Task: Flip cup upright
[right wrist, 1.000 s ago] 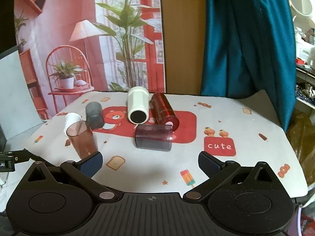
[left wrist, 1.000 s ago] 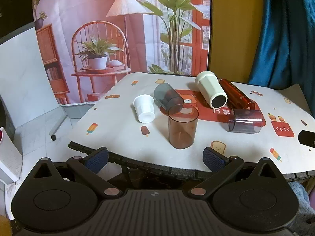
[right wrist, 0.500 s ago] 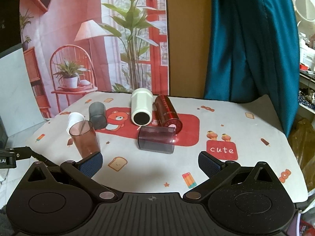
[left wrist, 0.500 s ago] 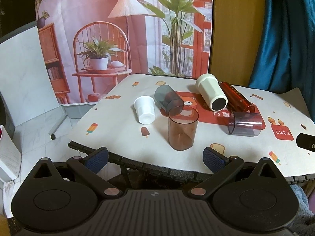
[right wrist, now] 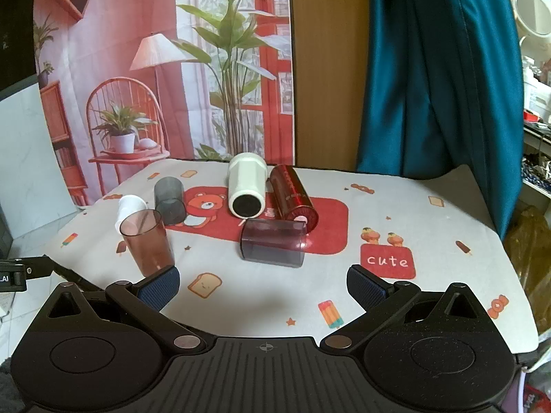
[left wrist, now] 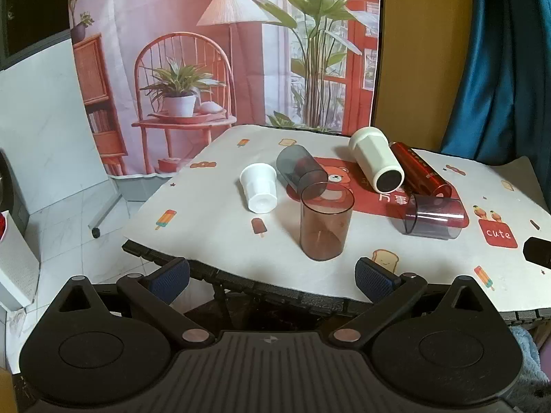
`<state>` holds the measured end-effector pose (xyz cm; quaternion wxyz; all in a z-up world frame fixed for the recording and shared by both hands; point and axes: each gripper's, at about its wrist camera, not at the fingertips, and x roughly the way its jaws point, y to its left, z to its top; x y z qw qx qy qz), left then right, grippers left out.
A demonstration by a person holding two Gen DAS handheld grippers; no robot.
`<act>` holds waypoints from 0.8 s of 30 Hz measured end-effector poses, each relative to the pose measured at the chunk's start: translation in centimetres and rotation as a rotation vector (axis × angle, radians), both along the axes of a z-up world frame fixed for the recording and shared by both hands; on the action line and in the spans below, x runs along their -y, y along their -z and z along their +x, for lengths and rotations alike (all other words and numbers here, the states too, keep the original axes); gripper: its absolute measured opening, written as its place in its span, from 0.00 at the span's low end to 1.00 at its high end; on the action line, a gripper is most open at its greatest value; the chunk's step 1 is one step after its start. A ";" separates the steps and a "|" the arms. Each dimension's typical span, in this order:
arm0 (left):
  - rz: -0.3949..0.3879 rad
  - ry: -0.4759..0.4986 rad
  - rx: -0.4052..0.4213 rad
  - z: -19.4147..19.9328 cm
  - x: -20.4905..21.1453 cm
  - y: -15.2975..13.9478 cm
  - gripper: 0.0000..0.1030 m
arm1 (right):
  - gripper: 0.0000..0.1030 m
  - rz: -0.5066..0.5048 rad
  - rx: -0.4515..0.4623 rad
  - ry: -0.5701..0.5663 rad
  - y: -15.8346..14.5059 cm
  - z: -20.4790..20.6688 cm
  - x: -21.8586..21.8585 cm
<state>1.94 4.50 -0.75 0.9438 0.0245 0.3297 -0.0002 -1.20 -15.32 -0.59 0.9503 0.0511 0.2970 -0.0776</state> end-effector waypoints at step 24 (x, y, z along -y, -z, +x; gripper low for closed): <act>0.006 0.011 0.013 -0.4 -0.1 -0.1 1.00 | 1.00 0.000 0.004 0.004 0.1 -0.1 0.2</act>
